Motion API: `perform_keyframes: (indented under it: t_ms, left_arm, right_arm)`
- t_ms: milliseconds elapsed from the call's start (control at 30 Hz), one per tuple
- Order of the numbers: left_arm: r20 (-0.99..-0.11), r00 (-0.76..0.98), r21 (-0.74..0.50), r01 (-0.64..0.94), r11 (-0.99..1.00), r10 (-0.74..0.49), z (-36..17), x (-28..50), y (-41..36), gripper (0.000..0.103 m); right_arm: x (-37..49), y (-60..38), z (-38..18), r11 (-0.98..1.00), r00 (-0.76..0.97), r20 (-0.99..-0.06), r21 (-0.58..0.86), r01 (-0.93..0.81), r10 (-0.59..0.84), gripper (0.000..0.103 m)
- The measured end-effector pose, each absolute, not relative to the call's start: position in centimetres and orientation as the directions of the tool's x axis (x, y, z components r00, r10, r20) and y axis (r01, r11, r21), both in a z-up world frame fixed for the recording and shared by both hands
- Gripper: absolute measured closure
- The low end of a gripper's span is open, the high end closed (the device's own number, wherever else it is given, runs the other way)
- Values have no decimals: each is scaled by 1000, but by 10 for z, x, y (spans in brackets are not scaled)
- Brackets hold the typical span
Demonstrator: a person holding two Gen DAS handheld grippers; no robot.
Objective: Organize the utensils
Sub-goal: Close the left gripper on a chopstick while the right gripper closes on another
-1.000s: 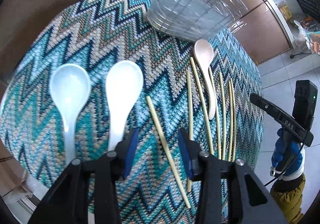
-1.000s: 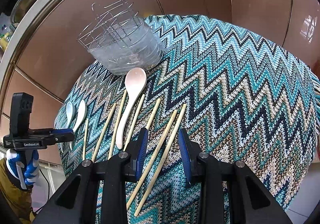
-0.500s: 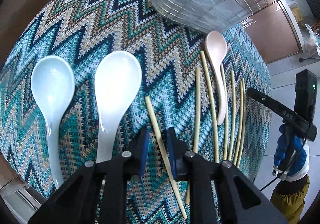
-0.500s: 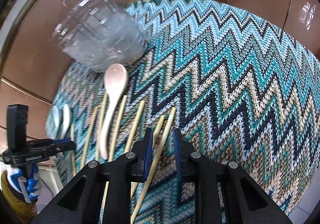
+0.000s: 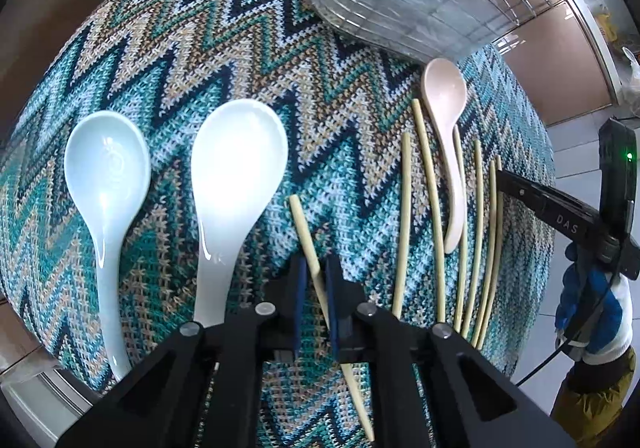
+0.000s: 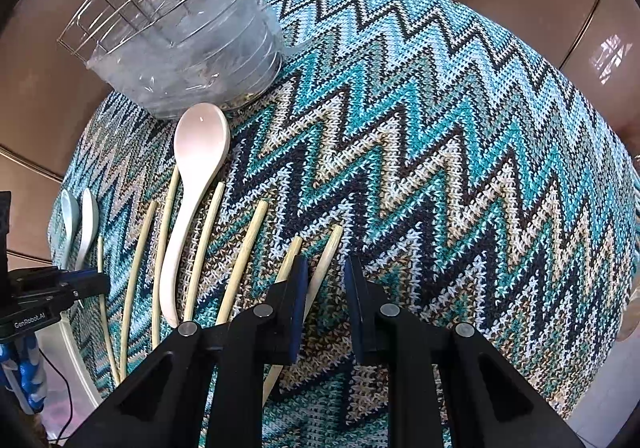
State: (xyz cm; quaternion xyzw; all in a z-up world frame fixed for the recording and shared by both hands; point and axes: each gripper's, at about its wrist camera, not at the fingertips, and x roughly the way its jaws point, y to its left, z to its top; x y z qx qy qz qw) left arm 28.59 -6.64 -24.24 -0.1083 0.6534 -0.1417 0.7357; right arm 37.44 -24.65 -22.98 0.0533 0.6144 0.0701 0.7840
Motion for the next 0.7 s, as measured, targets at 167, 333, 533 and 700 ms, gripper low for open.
perform_keyframes:
  t_ms: [167,333,533,700]
  left_arm:
    - [-928,114,-350,60,935,-355,-243,282,-65,99]
    - [-912,128,-380,96,920,-390,-236,274,-67,99]
    - [-887,208,-379,182,907,-412,-209,263,-69,99]
    - [-854,287,-377,233,896,-434,-186,254,-61,99]
  right_arm:
    - [372,-241,-232,979,242,-950,201,-15,199,92]
    - [368,-246,-230,967,259,-934,254,-1,245,98]
    - [359,-251,-217,957,296,-913,290,-14,281,98]
    - [346,-256,-193,951,348,-888,306,-38,300,98]
